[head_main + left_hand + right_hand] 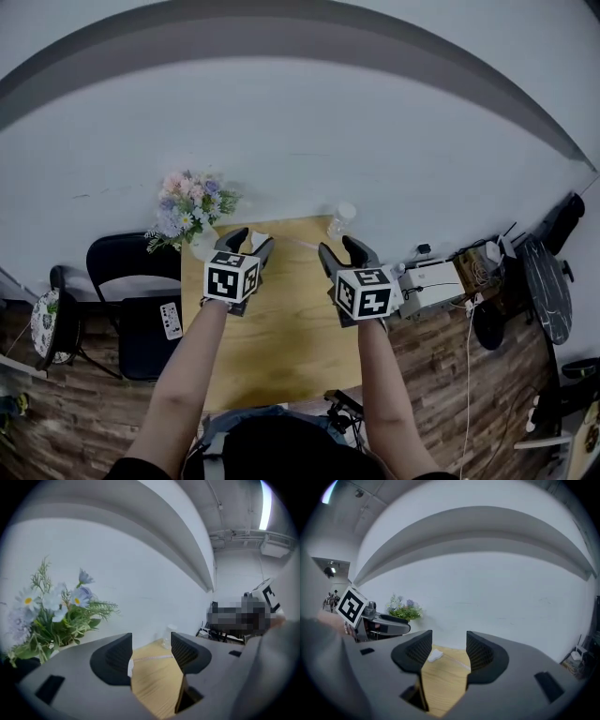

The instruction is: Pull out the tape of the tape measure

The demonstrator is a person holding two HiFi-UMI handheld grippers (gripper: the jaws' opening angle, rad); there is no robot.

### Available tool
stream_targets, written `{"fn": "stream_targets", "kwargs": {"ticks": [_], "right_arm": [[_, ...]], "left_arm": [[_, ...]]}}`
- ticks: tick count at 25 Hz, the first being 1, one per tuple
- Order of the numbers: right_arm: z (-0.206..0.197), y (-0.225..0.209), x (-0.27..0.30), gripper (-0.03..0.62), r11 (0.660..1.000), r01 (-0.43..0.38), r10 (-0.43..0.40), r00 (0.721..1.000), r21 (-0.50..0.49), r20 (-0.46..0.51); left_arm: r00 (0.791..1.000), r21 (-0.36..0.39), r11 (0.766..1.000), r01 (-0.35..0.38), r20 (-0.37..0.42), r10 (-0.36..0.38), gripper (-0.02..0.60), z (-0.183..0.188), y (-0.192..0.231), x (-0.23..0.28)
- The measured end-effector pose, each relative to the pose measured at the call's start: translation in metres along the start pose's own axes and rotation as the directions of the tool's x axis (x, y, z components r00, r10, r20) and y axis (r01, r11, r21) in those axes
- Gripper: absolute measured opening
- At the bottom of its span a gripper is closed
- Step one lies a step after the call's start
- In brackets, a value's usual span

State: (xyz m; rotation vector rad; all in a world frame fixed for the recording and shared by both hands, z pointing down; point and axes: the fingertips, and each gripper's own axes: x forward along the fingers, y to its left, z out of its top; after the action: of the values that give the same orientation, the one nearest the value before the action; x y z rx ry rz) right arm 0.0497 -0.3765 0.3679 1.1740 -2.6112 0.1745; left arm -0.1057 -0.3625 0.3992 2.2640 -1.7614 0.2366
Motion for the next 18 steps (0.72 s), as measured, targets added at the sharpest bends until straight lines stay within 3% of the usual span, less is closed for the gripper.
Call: {"fn": "stream_targets", "kwargs": {"ticks": [5,8,14,18], "right_arm": [[0.02,0.021,-0.019,0.23,0.995,0.026,-0.02,0.998,-0.099,0.062],[0.029,0.028,-0.029,0.211,0.993,0.049,-0.039,0.995,-0.11,0.096],[0.041,0.037,-0.051,0.15,0.982,0.127,-0.103,0.98,-0.137,0.167],[0.053,0.048,-0.069,0.105,0.987,0.111,-0.083,0.97,-0.112,0.228]], "left_arm": [[0.996,0.103,0.994,-0.038,0.09,0.029,0.25,0.022,0.004,-0.029],[0.991,0.153,0.988,-0.039,0.131,0.019,0.25,0.031,0.002,-0.045],[0.981,0.166,0.986,-0.001,0.191,-0.032,0.25,0.044,0.002,-0.081],[0.965,0.154,0.988,-0.002,0.261,-0.038,0.25,0.056,0.002,-0.11]]}}
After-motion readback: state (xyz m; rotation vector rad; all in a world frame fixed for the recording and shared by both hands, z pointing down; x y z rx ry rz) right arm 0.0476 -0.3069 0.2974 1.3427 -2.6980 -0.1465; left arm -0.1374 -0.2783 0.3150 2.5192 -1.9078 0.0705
